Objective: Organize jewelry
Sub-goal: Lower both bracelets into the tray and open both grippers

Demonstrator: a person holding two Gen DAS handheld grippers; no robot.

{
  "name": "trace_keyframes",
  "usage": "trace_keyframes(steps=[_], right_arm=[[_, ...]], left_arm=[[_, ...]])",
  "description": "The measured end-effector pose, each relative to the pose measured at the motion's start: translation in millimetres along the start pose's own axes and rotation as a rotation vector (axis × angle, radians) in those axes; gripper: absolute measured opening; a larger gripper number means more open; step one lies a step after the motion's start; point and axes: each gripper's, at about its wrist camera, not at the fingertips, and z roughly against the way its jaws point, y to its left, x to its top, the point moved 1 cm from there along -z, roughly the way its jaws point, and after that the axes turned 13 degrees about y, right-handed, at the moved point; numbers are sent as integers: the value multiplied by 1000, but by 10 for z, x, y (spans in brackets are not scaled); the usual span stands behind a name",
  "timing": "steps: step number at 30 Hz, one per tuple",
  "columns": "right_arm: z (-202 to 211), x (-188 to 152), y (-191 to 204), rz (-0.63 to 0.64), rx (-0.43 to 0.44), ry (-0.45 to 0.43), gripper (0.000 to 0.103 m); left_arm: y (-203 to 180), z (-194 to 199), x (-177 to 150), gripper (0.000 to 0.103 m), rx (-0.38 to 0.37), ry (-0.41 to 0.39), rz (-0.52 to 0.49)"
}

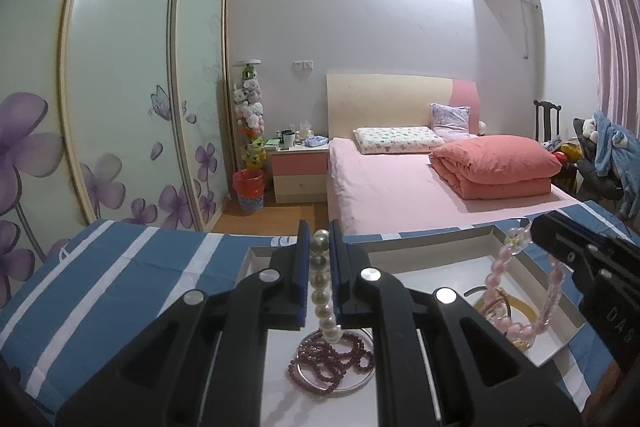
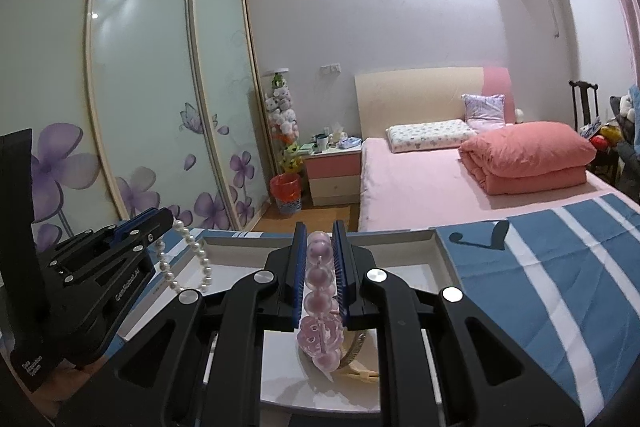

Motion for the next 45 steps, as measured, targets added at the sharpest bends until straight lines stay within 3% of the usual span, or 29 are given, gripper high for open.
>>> trace_keyframes(steps=[12, 14, 16, 17, 24, 35, 45], right_arm=[[-178, 18, -17, -11, -2, 46, 15], [-165, 26, -20, -11, -2, 42, 21], [-154, 26, -29, -13, -5, 34, 41], [-142, 30, -32, -14, -7, 29, 42], [-116, 15, -47, -10, -15, 9, 42], [79, -5, -25, 5, -27, -31, 42], [413, -130, 2, 1, -41, -25, 42]], left_arm=[[-40, -202, -15, 10, -13, 27, -28], [-50, -237, -24, 11, -15, 36, -33], [-36, -265, -22, 11, -20, 40, -32], [-30, -275, -22, 12, -21, 40, -32], [-17, -267, -50, 25, -20, 36, -27], [8, -212, -65, 26, -3, 42, -44], [77, 188, -98, 30, 15, 27, -26]])
